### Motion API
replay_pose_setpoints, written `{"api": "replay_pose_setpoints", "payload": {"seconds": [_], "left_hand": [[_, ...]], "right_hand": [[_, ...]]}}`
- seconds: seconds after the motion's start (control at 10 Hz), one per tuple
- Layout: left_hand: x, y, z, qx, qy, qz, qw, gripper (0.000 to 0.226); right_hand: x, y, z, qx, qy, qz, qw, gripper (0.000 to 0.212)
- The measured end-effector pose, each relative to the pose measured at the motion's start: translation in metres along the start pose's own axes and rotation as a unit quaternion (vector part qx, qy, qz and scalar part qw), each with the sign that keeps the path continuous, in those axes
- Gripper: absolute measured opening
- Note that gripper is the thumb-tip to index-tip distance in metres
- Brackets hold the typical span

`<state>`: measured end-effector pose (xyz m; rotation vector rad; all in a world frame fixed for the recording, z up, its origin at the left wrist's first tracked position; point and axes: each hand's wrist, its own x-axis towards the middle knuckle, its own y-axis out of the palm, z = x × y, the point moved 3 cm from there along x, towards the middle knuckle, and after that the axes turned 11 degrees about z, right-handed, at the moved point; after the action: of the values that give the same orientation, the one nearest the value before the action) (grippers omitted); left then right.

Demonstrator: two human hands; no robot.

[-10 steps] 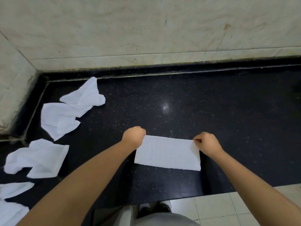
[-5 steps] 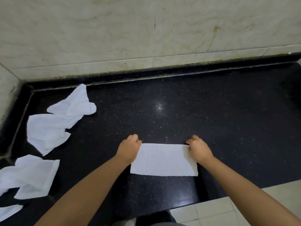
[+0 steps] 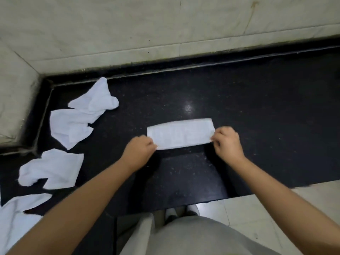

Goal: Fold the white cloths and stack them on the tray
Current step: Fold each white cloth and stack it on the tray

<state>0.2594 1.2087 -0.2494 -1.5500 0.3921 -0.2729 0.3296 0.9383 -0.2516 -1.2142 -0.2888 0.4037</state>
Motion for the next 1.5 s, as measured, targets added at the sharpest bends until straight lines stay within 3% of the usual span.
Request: {"api": "replay_pose_setpoints", "payload": {"seconds": [0.1,0.2,0.3,0.4,0.5,0.7,0.9,1.0,1.1,1.2,1.3,1.4,1.5], "left_hand": [[-0.018,0.038,-0.02,-0.015,-0.001,0.078,0.997,0.032],[-0.023,0.045,-0.022,-0.044,-0.028,0.073,0.996,0.033],[-0.01,0.033,-0.022,-0.057,-0.066,0.023,0.996,0.032],[0.014,0.029,-0.024,-0.096,-0.198,0.029,0.975,0.037],[0.023,0.043,-0.029,-0.17,-0.279,0.148,0.934,0.062],[0.02,0.062,-0.032,-0.157,-0.308,0.193,0.918,0.066],[0.02,0.06,-0.032,-0.161,-0.308,0.183,0.92,0.066],[0.02,0.061,-0.032,-0.166,-0.309,0.176,0.92,0.065],[0.019,0.06,-0.032,-0.171,-0.307,0.175,0.92,0.065],[0.016,0.056,-0.029,-0.188,-0.299,0.157,0.922,0.063],[-0.001,0.047,-0.018,-0.221,-0.317,0.086,0.918,0.058],[-0.033,0.045,-0.003,-0.223,-0.358,0.055,0.905,0.058],[-0.07,0.048,0.006,-0.221,-0.388,0.035,0.894,0.077]], "right_hand": [[-0.024,0.035,-0.004,0.012,0.06,0.105,0.993,0.008],[-0.03,0.034,-0.006,0.04,0.086,0.095,0.991,0.01],[-0.022,0.02,-0.001,0.05,0.169,0.07,0.982,0.025],[-0.014,0.021,0.002,0.006,0.281,0.142,0.949,0.037],[-0.01,0.026,0.007,0.011,0.338,0.177,0.924,0.033],[-0.008,0.03,0.013,0.007,0.376,0.18,0.909,0.026],[-0.001,0.029,0.017,0.065,0.418,0.164,0.891,0.025],[0.0,0.026,0.014,0.086,0.434,0.169,0.881,0.006],[0.003,0.019,0.017,0.117,0.42,0.136,0.89,0.016],[0.011,0.006,0.039,0.157,0.35,0.053,0.922,0.015],[0.017,-0.004,0.08,0.178,0.237,-0.009,0.955,0.018],[0.021,0.005,0.123,0.152,0.135,-0.021,0.979,0.016],[0.018,0.039,0.157,0.087,0.059,0.046,0.993,0.014]]}}
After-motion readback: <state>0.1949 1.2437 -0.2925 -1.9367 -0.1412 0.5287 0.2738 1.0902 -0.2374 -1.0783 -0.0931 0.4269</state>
